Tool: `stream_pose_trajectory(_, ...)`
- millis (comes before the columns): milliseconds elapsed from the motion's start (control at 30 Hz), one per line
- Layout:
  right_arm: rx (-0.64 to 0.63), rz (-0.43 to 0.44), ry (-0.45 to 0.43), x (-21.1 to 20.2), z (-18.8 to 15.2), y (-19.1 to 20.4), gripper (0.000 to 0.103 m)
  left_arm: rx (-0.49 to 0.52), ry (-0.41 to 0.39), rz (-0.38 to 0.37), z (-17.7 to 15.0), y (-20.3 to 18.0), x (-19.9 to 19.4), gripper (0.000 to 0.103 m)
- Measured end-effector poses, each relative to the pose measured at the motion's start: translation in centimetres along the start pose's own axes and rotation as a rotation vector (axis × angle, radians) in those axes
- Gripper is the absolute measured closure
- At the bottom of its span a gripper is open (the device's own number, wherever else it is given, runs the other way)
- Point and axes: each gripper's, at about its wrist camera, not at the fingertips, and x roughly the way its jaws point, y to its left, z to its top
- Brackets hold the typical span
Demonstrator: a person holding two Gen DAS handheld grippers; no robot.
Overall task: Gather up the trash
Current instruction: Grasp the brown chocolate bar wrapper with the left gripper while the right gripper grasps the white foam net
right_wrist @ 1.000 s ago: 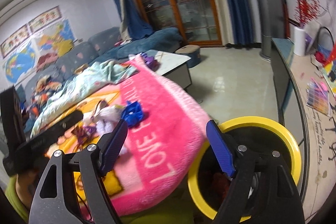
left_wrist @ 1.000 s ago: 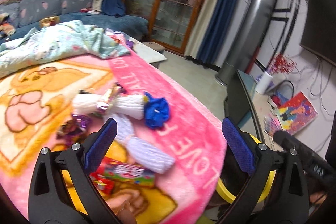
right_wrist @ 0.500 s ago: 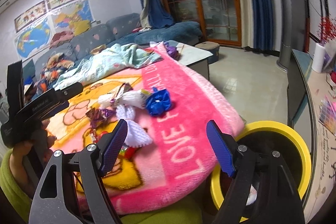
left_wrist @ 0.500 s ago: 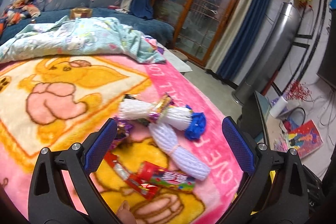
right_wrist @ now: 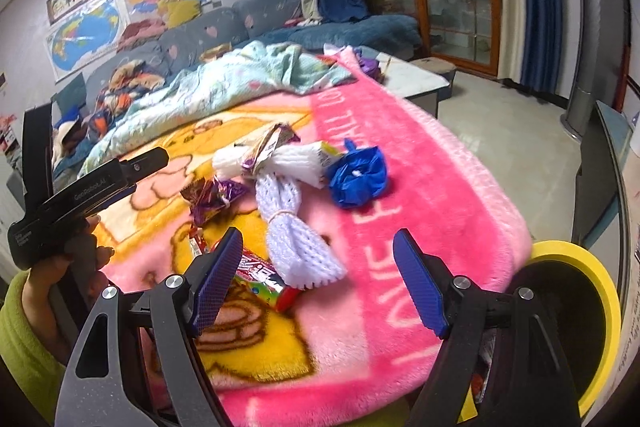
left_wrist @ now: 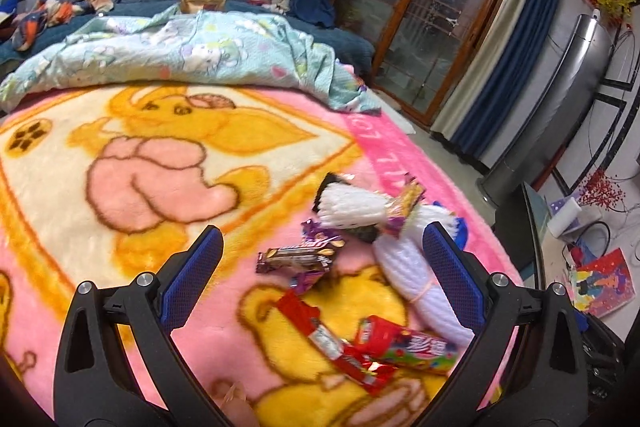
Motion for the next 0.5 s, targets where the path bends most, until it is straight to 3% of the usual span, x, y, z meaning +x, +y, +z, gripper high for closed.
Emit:
stream_pose_trajectory(167,-0.009,0.002,0.051,2.5,0.1,0.3,0.028,-0.005,0.061,-0.005,-0.6,1.1,1.8,0.011)
stream_pose_trajectory(267,-0.024,0.006,0.075,3.6,-0.1,0.6,0.029,0.006,0.083,-0.015,-0.9,1.1,2.7,0.017)
stream_pose_trajectory(500,-0.028,0.007,0.109,5.2,-0.4,0.6,0.034,0.036,0.123,-0.038,-0.9,0.3,4.6,0.041)
